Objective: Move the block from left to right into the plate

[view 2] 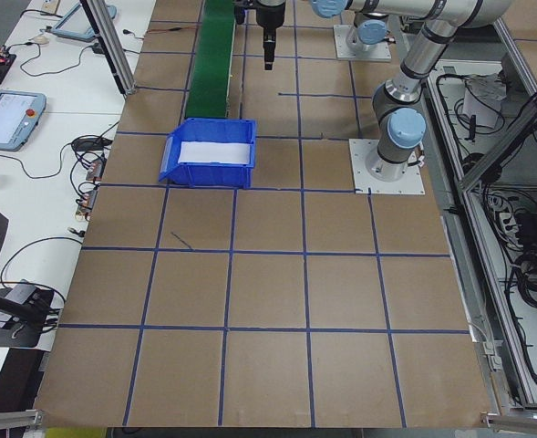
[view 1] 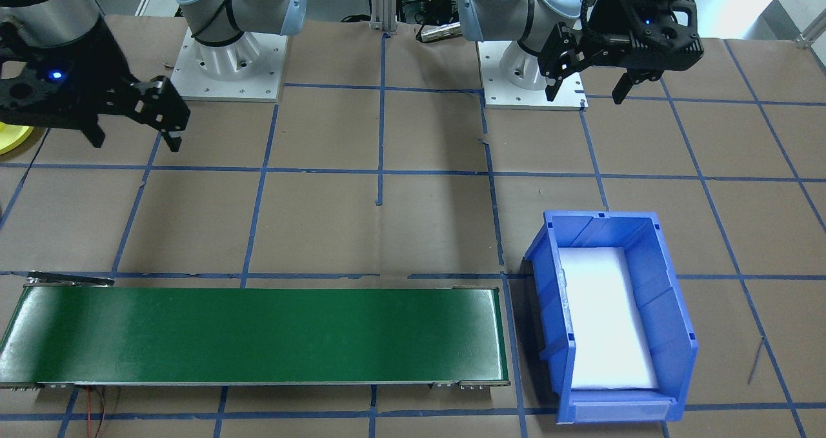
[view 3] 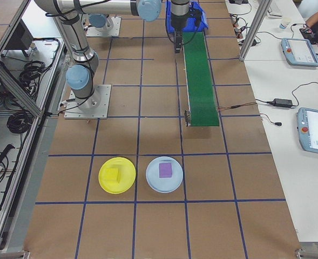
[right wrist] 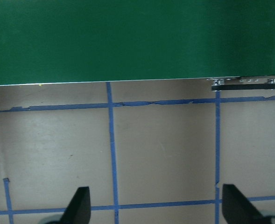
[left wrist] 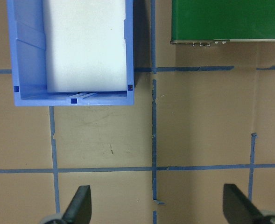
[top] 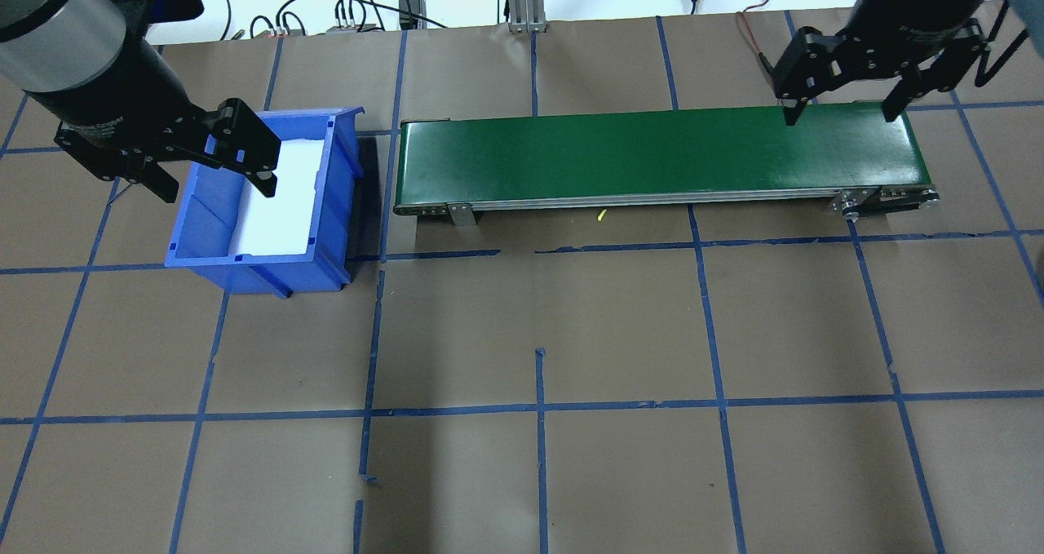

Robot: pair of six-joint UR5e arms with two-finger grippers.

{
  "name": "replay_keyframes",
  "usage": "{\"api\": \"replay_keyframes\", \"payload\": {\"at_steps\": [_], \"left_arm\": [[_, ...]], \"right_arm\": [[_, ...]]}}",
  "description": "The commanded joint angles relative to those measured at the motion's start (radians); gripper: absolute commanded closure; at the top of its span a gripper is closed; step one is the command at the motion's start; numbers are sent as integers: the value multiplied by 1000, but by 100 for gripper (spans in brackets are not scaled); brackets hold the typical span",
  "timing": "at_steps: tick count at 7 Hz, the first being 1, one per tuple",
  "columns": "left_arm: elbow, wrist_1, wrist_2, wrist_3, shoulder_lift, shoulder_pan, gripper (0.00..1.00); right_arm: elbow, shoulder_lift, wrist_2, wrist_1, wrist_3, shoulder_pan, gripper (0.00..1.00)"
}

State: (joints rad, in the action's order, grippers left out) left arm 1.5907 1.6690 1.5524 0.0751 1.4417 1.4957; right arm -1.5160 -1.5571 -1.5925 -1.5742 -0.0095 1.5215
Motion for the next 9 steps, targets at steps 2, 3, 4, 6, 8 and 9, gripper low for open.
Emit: {"api": "replay_keyframes", "payload": {"at_steps": [2,3,4,6,8,9], "left_arm": [[0,0,0,0,-1,0,0],[0,0,0,0,0,0,0],[0,0,0,2,0,0,0],[0,-2,0,-2,0,3,0],[0,-2,0,-1,0,3,0],[0,0,0,-2,0,3,0]], "right_arm": [[28,11,-7,-4,183,156,0],[30,9,-3,5,209,157,0],[36,8,-1,8,207,143,0],[37,0,-3,34,204,143,0],[53,2,22,95,204,140,0],[51,2,22,97,204,140,0]]}}
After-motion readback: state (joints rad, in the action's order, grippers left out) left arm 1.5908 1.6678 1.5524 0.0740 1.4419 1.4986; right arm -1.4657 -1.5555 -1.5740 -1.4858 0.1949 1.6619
